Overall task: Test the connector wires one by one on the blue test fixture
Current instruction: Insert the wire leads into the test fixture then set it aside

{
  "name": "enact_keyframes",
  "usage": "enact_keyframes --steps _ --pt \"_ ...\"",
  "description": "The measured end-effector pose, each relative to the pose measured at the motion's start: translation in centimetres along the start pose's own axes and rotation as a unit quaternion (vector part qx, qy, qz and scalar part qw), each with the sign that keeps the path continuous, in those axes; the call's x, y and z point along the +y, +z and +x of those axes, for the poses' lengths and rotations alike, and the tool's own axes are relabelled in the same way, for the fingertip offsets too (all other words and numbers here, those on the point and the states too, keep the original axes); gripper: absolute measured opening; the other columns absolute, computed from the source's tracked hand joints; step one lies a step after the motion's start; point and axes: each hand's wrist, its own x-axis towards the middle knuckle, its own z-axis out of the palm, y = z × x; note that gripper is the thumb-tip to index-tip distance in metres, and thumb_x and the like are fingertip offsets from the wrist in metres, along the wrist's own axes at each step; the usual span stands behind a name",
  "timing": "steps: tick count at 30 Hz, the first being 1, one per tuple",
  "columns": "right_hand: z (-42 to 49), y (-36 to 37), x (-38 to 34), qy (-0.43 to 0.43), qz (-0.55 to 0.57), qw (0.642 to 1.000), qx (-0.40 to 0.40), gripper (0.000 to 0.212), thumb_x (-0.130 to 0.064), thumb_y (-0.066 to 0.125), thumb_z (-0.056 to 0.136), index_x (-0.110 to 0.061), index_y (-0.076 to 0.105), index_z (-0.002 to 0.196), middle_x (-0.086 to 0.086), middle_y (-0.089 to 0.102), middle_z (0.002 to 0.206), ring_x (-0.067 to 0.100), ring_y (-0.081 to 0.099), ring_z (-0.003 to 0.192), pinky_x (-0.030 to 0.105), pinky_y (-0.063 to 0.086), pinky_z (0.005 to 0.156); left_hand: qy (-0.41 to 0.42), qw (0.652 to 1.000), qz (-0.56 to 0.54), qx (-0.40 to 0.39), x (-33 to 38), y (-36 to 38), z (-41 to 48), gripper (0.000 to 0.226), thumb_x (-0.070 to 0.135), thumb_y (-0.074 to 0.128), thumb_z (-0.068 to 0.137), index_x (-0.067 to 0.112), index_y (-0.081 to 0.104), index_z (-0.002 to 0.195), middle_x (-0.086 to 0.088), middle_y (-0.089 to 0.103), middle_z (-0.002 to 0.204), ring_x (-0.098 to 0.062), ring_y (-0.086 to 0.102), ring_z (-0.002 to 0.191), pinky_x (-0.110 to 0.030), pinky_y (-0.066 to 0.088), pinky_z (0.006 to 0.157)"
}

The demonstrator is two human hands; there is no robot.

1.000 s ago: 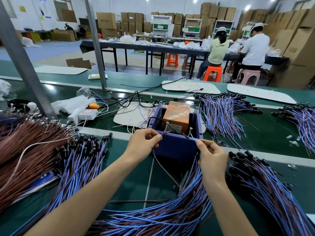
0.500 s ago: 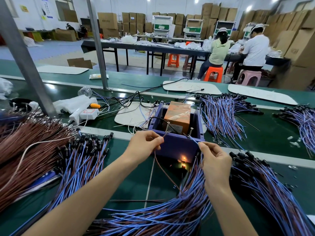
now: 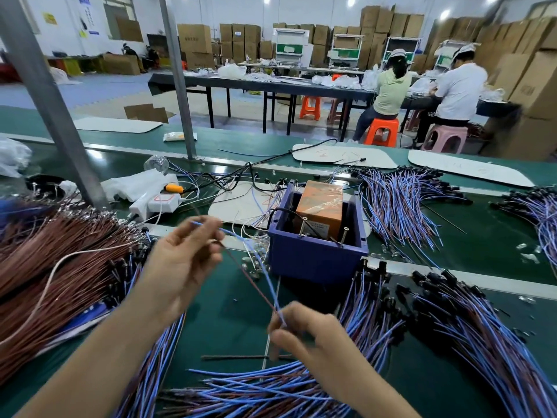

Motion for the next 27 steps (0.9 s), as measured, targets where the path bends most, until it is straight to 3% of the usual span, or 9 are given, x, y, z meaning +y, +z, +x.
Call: enact_keyframes --steps 5,10,14,16,18,20,24,25,27 --pt "-1.4 -2.0 0.7 -0.124 -0.227 0.964 0.064 0.05 -0.059 0.039 0.092 -0.025 0.075 0.091 -0.022 0.062 0.072 0.004 0.048 0.079 0.018 0.04 0.075 0.11 0.992 -0.032 0.044 3.7 -4.9 -0.7 0.011 0.023 0.064 0.073 0.019 0.072 0.068 0.005 0.065 0.065 0.002 0.055 0.051 -0.007 0.047 0.051" --pt "-1.6 -5.3 -0.7 -0.186 -0.262 0.919 0.227 0.034 -0.042 0.051 0.093 -0.018 0.076 0.098 -0.01 0.071 0.074 0.0 0.062 0.062 0.022 0.052 0.059 0.204 0.979 0.006 -0.003 4.9 -7.4 -2.3 0.033 0.038 0.088 0.051 0.021 0.071 0.074 0.005 0.067 0.067 0.002 0.056 0.054 -0.008 0.046 0.051" --pt "-1.4 -7.5 -1.1 -0.207 -0.337 0.871 0.293 0.03 -0.033 0.055 0.086 -0.014 0.075 0.099 -0.004 0.067 0.082 0.002 0.06 0.069 0.015 0.05 0.071 0.219 0.975 0.01 -0.02 5.5 -7.7 -2.9 0.012 0.034 0.072 0.07 0.023 0.07 0.075 0.006 0.065 0.065 -0.003 0.055 0.054 -0.011 0.043 0.049" --pt "-1.4 -8.1 0.0 -0.168 -0.382 0.871 0.259 0.017 -0.022 0.067 0.082 -0.014 0.076 0.095 -0.005 0.064 0.083 -0.003 0.059 0.072 0.011 0.049 0.076 0.24 0.96 0.14 0.047 5.5 -8.3 -2.5 0.017 0.022 0.057 0.089 0.025 0.069 0.077 0.008 0.066 0.067 -0.002 0.054 0.053 -0.012 0.041 0.045" --pt "-1.3 -8.2 1.3 -0.057 -0.445 0.882 0.144 0.027 -0.009 0.075 0.08 -0.024 0.074 0.103 -0.009 0.062 0.101 -0.002 0.06 0.082 0.014 0.051 0.082 0.28 0.85 0.426 0.129 4.7 -8.8 -1.6 0.022 0.017 0.056 0.093 0.032 0.066 0.082 0.01 0.068 0.072 -0.003 0.057 0.057 -0.011 0.044 0.047" --pt "-1.3 -7.8 3.2 0.019 -0.461 0.884 0.077 0.037 -0.012 0.061 0.092 -0.036 0.063 0.119 -0.014 0.048 0.125 -0.001 0.054 0.098 0.014 0.044 0.087 0.222 0.729 0.642 0.087 3.3 -9.1 -0.3 0.012 0.026 0.064 0.088 0.036 0.065 0.096 0.009 0.07 0.088 -0.013 0.063 0.071 -0.016 0.047 0.058" --pt "-0.6 -6.1 3.9 0.056 -0.414 0.907 0.057 0.035 -0.015 0.054 0.095 -0.035 0.06 0.122 -0.019 0.044 0.121 -0.007 0.045 0.086 0.005 0.032 0.077 0.064 0.491 0.869 0.008 -0.9 -10.2 2.3 0.041 0.038 0.057 0.091 0.027 0.044 0.129 0.002 0.056 0.117 -0.024 0.061 0.101 -0.036 0.051 0.079" --pt "-0.2 -5.5 3.8 0.047 -0.392 0.917 0.056 0.033 -0.014 0.055 0.095 -0.033 0.063 0.12 -0.02 0.046 0.116 -0.006 0.049 0.084 0.004 0.034 0.076 0.074 0.465 0.882 0.018 -1.4 -10.4 2.9 0.038 0.033 0.055 0.093 0.024 0.041 0.127 0.0 0.057 0.111 -0.027 0.062 0.096 -0.038 0.052 0.074" --pt "0.0 -4.5 3.3 0.029 -0.318 0.946 0.058 0.029 -0.009 0.059 0.093 -0.029 0.069 0.11 -0.023 0.052 0.105 -0.005 0.055 0.081 0.004 0.038 0.074 0.101 0.48 0.87 0.047 -1.6 -10.5 3.9 0.03 0.024 0.054 0.093 0.016 0.043 0.119 -0.005 0.062 0.096 -0.03 0.063 0.087 -0.039 0.052 0.067"
